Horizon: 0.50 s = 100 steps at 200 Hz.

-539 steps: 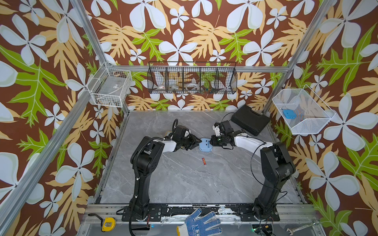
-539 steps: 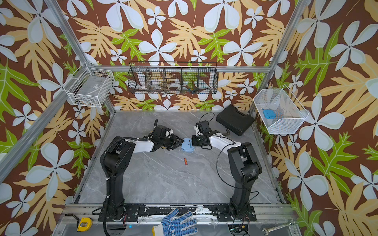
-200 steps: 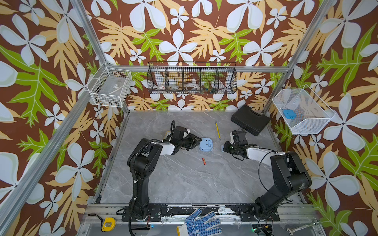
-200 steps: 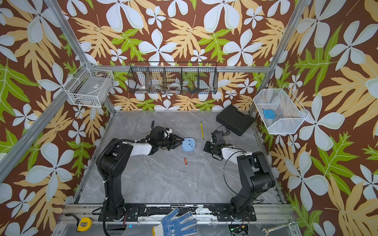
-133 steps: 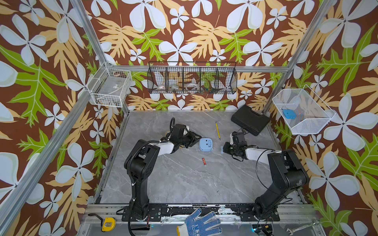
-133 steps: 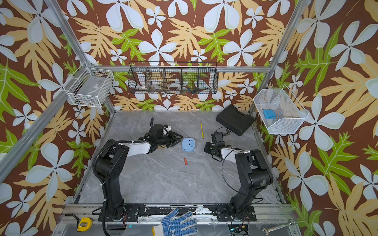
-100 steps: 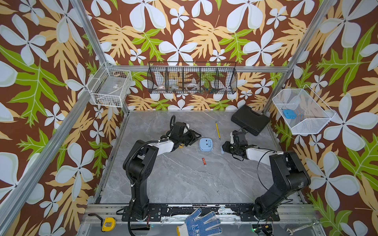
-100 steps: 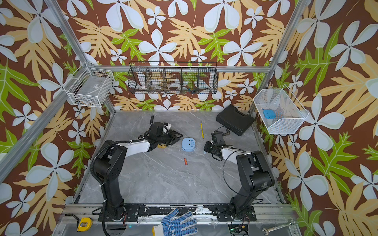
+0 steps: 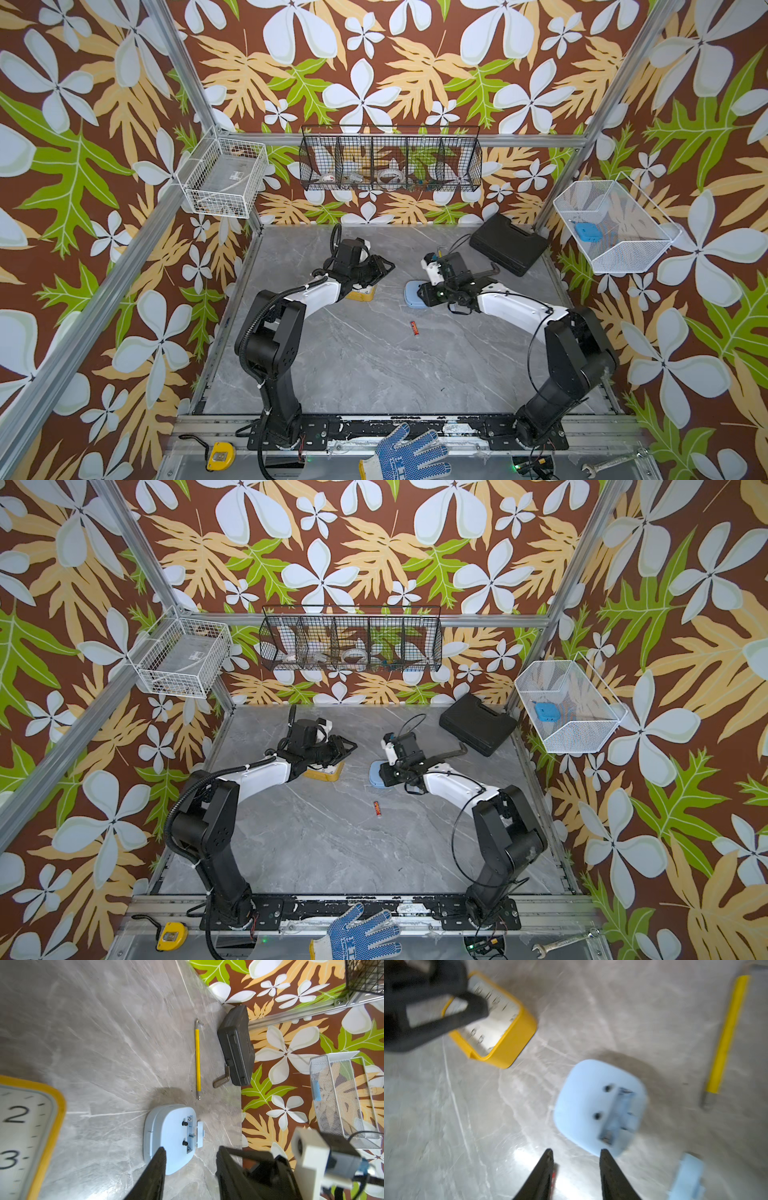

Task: Insert the battery into the alarm
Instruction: Pick up the battery at the center of the board.

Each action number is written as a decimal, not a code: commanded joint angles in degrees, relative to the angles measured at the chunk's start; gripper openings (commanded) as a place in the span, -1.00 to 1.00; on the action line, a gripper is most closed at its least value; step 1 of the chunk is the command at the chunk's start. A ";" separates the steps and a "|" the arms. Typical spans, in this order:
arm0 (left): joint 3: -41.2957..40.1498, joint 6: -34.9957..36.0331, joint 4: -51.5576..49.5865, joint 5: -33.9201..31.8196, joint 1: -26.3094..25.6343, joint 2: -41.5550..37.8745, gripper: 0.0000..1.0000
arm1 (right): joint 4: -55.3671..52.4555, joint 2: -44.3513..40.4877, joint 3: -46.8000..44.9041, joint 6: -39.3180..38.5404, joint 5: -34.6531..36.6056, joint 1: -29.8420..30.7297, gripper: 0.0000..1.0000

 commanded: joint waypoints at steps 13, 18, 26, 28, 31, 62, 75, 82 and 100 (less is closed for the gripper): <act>-1.99 2.31 -0.41 -0.94 1.59 -2.22 -0.15 | -8.17 5.09 3.96 -2.73 1.55 5.87 -0.21; -2.27 2.48 -0.48 -0.95 1.69 -2.44 -0.15 | -8.42 5.55 4.37 -2.35 1.87 6.37 -0.21; -2.65 2.82 -0.58 -0.97 1.72 -2.71 -0.15 | -9.09 6.52 4.84 -1.71 2.31 6.92 -0.20; -2.76 2.90 -0.63 -0.92 1.73 -2.73 -0.15 | -9.20 6.70 4.99 -1.52 2.51 7.04 -0.21; -2.82 2.92 -0.66 -0.97 1.71 -2.80 -0.15 | -9.43 6.93 5.15 -1.26 2.83 7.21 -0.21; -3.45 3.30 -0.75 -0.99 1.78 -2.91 -0.15 | -11.88 9.09 6.22 -0.03 5.66 8.96 -0.23; -3.72 3.32 -0.76 -0.95 1.79 -2.88 -0.15 | -13.37 10.34 7.11 0.19 7.11 9.60 -0.24; -3.88 3.37 -0.67 -0.92 1.74 -2.96 -0.15 | -13.65 10.56 7.02 0.39 7.52 9.86 -0.25; -4.74 3.22 -0.13 -0.96 1.73 -3.23 -0.15 | -12.95 9.71 5.80 2.17 8.41 10.05 -0.25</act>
